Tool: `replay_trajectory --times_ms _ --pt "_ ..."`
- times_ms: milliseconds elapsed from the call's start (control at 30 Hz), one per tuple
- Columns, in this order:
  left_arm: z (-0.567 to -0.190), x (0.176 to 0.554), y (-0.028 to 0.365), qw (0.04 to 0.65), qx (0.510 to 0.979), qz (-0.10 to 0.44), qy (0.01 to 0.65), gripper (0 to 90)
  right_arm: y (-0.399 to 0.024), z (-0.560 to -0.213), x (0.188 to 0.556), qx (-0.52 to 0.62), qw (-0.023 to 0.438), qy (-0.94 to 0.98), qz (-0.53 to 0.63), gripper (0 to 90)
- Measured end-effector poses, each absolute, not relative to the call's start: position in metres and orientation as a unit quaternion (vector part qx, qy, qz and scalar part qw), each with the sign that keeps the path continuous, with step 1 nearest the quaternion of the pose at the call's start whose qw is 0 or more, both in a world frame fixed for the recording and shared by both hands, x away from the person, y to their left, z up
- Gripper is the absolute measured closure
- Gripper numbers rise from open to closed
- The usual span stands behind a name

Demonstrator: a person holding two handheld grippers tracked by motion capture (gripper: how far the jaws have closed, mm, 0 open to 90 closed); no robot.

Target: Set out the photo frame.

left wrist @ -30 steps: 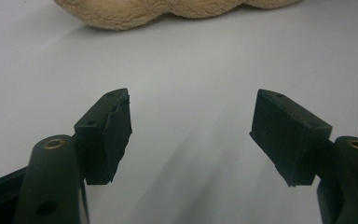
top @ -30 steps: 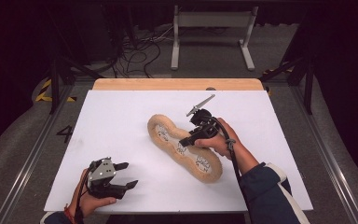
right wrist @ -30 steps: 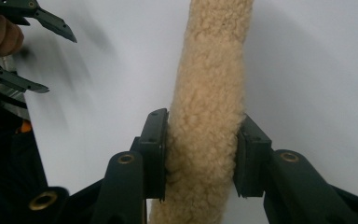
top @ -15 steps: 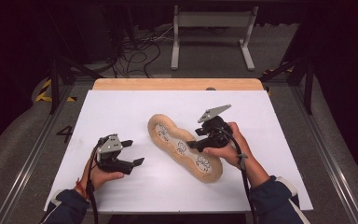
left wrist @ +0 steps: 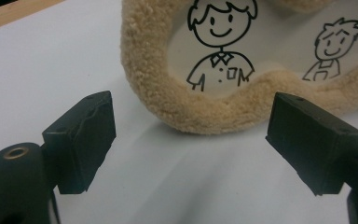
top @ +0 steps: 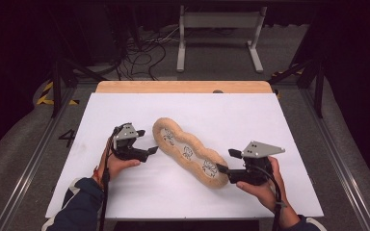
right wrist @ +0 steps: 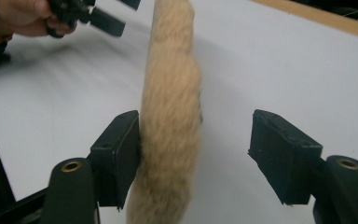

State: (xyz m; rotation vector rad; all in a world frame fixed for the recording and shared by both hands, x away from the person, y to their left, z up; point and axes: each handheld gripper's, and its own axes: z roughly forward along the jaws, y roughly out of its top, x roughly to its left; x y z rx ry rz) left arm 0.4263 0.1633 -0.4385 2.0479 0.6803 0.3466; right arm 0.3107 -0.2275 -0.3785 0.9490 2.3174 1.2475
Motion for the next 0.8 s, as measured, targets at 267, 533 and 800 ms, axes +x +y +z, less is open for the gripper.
replay_trajectory --times_ms 267,533,800 --pt "-0.441 0.446 0.155 0.467 0.827 0.142 0.281 16.9 -0.235 -0.406 0.293 0.353 0.161 0.811 0.437 34.3" --pt "-0.447 0.453 0.140 0.462 0.835 0.133 0.267 24.0 -0.229 -0.431 0.286 0.366 0.153 0.812 0.428 41.2" --pt "-0.449 0.456 0.142 0.462 0.831 0.135 0.280 36.6 -0.226 -0.432 0.283 0.372 0.164 0.795 0.451 50.1"
